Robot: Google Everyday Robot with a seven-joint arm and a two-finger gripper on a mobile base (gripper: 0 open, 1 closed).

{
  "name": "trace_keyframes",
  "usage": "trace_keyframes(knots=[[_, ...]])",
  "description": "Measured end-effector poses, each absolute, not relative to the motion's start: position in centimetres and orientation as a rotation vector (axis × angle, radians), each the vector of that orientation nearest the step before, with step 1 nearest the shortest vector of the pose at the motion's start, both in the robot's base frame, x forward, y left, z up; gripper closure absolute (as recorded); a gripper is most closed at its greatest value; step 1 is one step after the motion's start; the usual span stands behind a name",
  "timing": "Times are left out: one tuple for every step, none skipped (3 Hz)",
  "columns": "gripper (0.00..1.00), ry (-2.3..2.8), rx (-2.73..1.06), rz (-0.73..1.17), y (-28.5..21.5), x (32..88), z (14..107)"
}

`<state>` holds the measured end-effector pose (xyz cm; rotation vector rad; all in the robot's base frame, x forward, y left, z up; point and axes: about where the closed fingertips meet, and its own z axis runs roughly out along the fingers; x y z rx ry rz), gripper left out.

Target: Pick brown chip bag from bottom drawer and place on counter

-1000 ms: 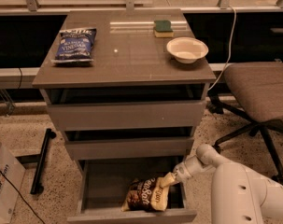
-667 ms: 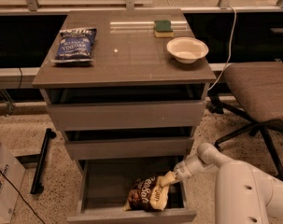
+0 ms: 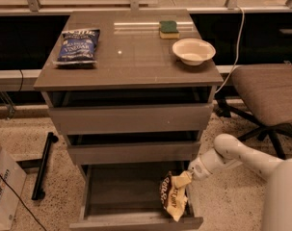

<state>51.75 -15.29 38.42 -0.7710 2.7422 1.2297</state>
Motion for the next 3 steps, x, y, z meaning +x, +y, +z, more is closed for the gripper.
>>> trace_keyframes(knots=[[1.0,2.7,-0.975,1.154,-15.5,48.6,45.8],[1.0,2.612,-1.216,0.931,-15.4,46.8,55.9],[1.0,2.524,-1.331,0.672,-15.8,48.8,65.8]])
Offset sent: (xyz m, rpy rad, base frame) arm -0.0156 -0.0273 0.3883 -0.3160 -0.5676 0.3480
